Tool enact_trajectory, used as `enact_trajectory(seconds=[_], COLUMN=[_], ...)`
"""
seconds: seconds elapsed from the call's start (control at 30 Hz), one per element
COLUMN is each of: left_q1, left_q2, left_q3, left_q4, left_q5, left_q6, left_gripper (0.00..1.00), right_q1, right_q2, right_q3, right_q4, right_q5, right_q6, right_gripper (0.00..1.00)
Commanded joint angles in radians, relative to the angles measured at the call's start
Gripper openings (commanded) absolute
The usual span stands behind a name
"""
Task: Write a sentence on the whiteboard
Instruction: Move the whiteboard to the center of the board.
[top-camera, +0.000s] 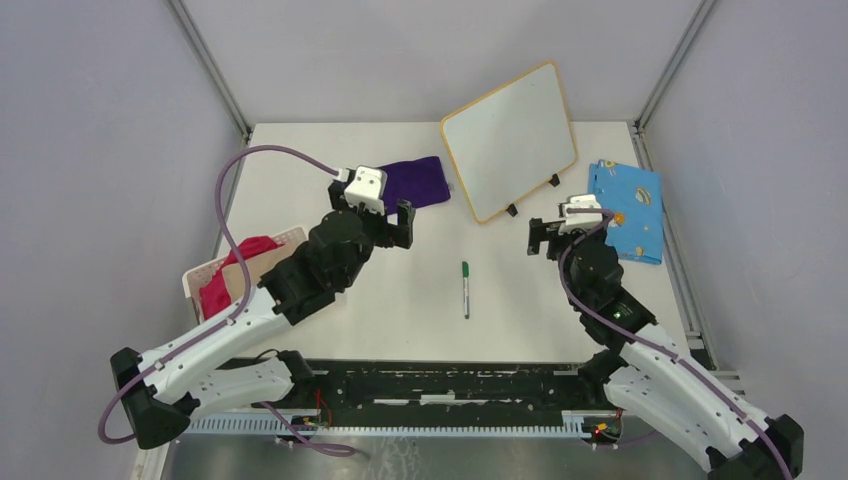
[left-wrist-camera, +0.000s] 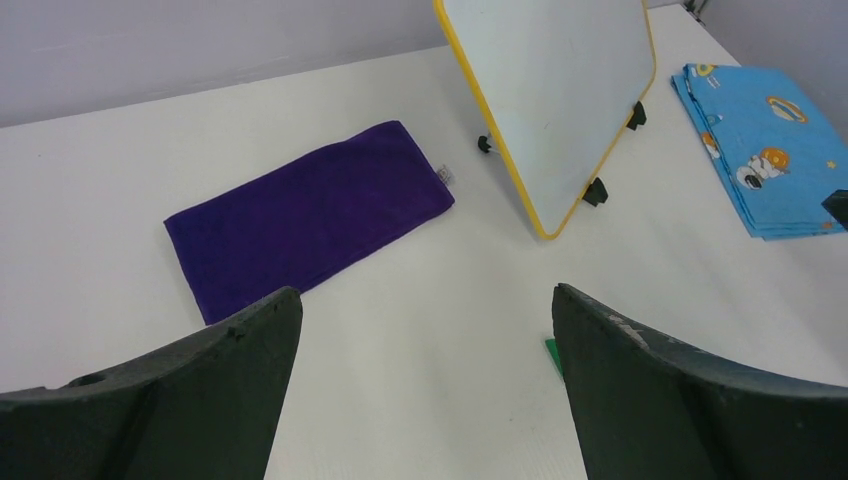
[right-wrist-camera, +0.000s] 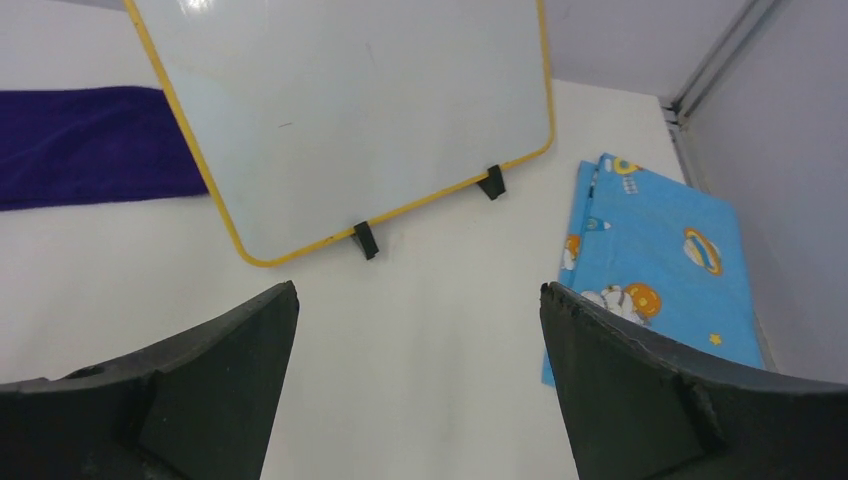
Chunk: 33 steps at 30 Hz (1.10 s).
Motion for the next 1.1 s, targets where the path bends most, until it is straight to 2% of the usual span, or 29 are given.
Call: enact_trajectory(seconds=[0.0, 0.07, 0.13, 0.23, 0.5, 0.77, 1.07], left_q1=[-0.007, -0.007, -0.009, -0.017, -0.029, -0.046, -0.053], left_q2=[-0.025, -0.033, -0.041, -0.053, -0.109, -0.123, -0.124], left_q3=[-0.003, -0.008, -0.009, -0.009, -0.024, -0.03, -0.031], left_q4=[0.056, 0.062, 0.062, 0.062, 0.08, 0.085, 0.085], left_q5=[0.011, 0.002, -0.012, -0.034, -0.085, -0.091, -0.106], left_q6=[0.054, 0.053, 0.053, 0.051, 0.045, 0.068, 0.083], left_gripper=[1.0, 1.0, 1.0, 1.0, 1.0, 1.0, 0.99], right_q1=[-0.021, -0.051, -0.068, -0.12, -0.239, -0.266, -0.278], right_q2=[0.097, 0.149, 0.195, 0.254, 0.4, 0.646, 0.865], right_q3=[0.044, 0.031, -0.004, -0.05, -0.123, -0.038, 0.126], right_q4=[0.021, 0.058, 0.122, 0.192, 0.323, 0.406, 0.401], right_q5=[-0.137, -0.128, -0.049, -0.024, -0.18, -0.259, -0.345], right_q6=[0.072, 0.134, 0.187, 0.212, 0.209, 0.095, 0.054], right_gripper=[0.96, 0.96, 0.97, 0.96, 0.89, 0.81, 0.75])
